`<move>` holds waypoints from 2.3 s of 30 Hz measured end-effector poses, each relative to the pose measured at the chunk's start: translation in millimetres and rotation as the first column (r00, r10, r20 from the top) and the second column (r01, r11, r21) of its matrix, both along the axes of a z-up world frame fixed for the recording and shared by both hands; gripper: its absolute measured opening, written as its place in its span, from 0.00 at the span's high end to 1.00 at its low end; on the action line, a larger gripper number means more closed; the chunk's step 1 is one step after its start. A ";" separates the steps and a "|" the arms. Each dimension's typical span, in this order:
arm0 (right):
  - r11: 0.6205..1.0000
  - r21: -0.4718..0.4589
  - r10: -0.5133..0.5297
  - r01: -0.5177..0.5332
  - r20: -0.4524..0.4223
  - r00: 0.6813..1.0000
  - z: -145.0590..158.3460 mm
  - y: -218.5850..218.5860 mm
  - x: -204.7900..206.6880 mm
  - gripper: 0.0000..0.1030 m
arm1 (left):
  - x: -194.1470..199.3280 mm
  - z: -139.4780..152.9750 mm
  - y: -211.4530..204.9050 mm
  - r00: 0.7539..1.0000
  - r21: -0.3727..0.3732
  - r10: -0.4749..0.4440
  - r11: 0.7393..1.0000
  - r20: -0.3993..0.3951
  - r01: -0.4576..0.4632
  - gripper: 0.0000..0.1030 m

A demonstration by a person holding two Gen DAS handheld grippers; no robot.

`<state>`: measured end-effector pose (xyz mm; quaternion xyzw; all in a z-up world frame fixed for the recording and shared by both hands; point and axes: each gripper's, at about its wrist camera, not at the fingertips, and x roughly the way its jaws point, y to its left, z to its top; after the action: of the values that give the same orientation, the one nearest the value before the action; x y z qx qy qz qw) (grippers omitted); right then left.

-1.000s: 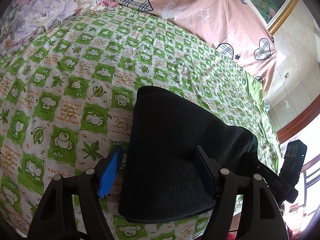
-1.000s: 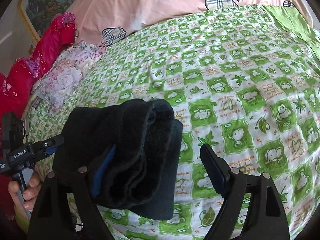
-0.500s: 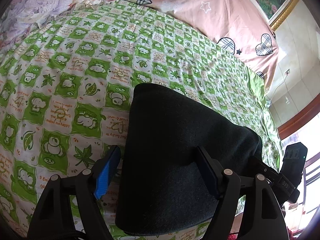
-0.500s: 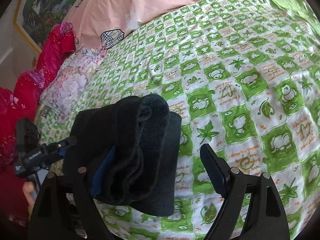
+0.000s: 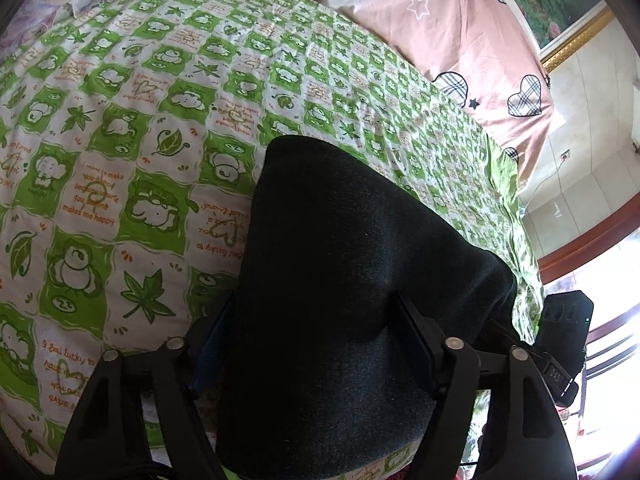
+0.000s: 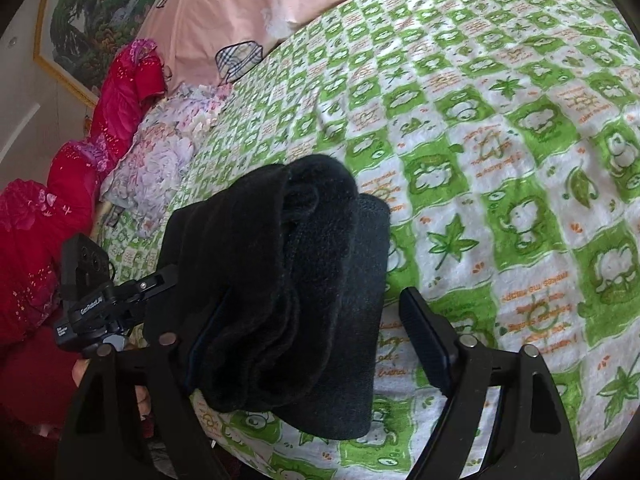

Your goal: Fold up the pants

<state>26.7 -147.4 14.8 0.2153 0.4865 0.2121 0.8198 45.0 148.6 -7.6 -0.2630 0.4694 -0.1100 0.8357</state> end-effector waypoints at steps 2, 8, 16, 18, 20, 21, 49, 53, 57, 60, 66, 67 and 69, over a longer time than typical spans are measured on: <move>1.000 0.000 0.000 0.000 0.002 1.000 -0.8 1.6 -0.7 0.27 | -0.4 -1.0 0.3 1.000 -0.004 0.002 1.000 -0.001 -0.002 0.30; 1.000 -0.021 0.023 -0.022 0.038 0.999 4.5 7.1 -3.4 0.38 | -5.4 -0.4 0.6 1.000 0.003 0.000 1.000 0.009 0.000 0.36; 0.996 -0.057 0.068 -0.062 0.104 0.992 21.7 18.1 -5.8 0.49 | -15.3 20.0 -8.1 0.999 0.047 0.005 0.999 0.054 -0.007 0.55; 0.997 -0.052 0.070 -0.064 0.115 0.991 26.3 18.4 -4.4 0.50 | -19.6 27.0 -7.2 0.997 0.040 0.004 0.999 0.076 -0.007 0.59; 0.996 -0.052 0.075 -0.069 0.126 0.989 30.7 19.3 -3.3 0.50 | -23.8 34.3 -6.6 0.995 0.033 0.005 0.999 0.098 -0.009 0.60; 0.996 -0.052 0.079 -0.073 0.134 0.988 34.2 20.5 -1.5 0.51 | -25.8 37.5 -6.6 0.994 0.034 0.006 0.999 0.106 -0.010 0.61; 0.979 -0.029 0.204 -0.203 0.199 0.958 58.8 76.1 92.8 0.51 | -1.9 88.5 41.5 0.966 0.133 0.152 0.974 0.208 -0.182 0.62; 0.977 -0.027 0.213 -0.212 0.190 0.958 55.1 81.4 107.9 0.51 | 11.2 88.1 47.3 0.968 0.148 0.158 0.971 0.197 -0.189 0.62; 0.974 -0.031 0.224 -0.222 0.178 0.958 49.1 87.9 124.5 0.51 | 22.6 86.2 51.7 0.968 0.164 0.166 0.966 0.191 -0.198 0.62; 0.974 -0.033 0.228 -0.226 0.168 0.959 43.8 92.2 135.6 0.51 | 32.9 82.6 56.3 0.968 0.172 0.173 0.964 0.181 -0.205 0.62; 0.971 -0.040 0.239 -0.235 0.146 0.960 31.3 98.7 154.3 0.51 | 50.0 72.4 62.4 0.969 0.194 0.191 0.956 0.155 -0.220 0.62; 0.971 -0.041 0.240 -0.236 0.142 0.960 29.6 99.5 156.6 0.51 | 51.2 71.0 61.8 0.969 0.201 0.193 0.954 0.153 -0.221 0.62; 0.970 -0.043 0.242 -0.239 0.134 0.961 25.3 100.2 160.7 0.51 | 54.7 67.8 60.9 0.970 0.218 0.193 0.950 0.148 -0.222 0.62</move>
<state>187.4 -47.1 40.2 0.1287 0.4540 0.3181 0.8223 99.8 209.5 60.2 -0.2038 0.3956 0.0181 0.8953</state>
